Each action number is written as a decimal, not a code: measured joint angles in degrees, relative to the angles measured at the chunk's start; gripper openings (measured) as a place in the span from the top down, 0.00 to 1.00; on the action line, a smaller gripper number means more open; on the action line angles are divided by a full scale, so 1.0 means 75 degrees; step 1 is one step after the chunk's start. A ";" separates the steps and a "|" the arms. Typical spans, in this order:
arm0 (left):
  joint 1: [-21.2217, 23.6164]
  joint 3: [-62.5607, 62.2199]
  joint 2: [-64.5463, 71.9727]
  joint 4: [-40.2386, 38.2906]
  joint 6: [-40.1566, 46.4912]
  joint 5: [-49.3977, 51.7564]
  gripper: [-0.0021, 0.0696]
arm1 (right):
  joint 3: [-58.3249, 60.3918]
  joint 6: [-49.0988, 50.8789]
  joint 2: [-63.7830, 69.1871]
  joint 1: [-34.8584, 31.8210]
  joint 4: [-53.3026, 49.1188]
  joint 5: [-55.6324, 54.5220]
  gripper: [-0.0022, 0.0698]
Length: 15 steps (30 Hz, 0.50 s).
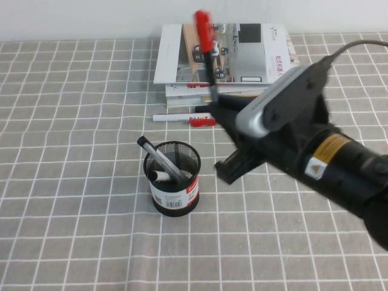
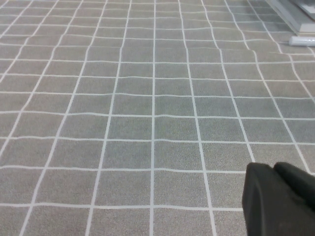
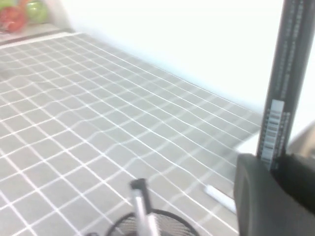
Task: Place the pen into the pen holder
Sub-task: Place the pen onto the pen holder
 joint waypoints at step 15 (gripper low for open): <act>0.0000 0.0000 0.0000 0.0000 0.0000 0.0000 0.98 | -0.0480 0.1303 0.2763 0.0041 -0.0981 -0.2526 0.92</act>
